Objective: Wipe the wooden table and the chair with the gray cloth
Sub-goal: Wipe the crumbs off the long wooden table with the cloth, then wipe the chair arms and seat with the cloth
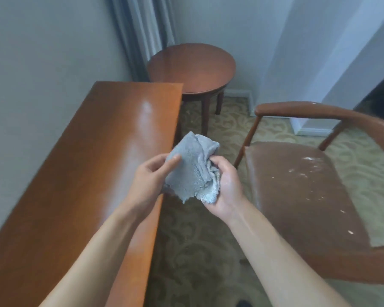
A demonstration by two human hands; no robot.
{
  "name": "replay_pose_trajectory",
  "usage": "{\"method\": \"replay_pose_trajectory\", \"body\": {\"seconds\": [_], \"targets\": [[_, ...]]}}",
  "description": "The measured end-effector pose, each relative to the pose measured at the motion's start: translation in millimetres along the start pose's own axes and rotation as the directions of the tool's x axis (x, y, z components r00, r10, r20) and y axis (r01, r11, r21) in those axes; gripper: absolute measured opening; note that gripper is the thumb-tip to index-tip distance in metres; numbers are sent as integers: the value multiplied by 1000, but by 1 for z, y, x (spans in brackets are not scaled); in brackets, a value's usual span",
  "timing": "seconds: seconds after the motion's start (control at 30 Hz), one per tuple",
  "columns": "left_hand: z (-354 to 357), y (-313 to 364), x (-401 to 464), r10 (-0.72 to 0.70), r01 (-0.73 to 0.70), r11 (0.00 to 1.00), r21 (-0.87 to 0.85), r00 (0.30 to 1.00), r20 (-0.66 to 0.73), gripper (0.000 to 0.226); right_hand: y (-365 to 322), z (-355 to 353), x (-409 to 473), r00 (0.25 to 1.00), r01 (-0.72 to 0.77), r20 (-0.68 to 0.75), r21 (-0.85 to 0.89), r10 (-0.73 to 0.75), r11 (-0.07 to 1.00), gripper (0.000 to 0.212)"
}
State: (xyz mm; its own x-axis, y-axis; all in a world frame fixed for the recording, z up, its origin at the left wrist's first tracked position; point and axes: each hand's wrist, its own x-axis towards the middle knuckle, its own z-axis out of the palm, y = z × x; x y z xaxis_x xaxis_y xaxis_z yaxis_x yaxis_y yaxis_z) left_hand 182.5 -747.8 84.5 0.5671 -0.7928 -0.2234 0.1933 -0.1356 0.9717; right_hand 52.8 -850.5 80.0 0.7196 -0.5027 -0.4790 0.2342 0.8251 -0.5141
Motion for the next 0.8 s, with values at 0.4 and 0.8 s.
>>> {"method": "replay_pose_trajectory", "body": {"seconds": [0.4, 0.8], "targets": [[221, -28, -7, -6, -10, 997, 75, 979, 202, 13, -113, -138, -105, 829, 292, -347, -402, -439, 868, 43], [336, -148, -101, -54, -12, 614, 789, 997, 58, 13, -97, -318, -196, 734, -257, -331, -944, -593, 208, 38]]}}
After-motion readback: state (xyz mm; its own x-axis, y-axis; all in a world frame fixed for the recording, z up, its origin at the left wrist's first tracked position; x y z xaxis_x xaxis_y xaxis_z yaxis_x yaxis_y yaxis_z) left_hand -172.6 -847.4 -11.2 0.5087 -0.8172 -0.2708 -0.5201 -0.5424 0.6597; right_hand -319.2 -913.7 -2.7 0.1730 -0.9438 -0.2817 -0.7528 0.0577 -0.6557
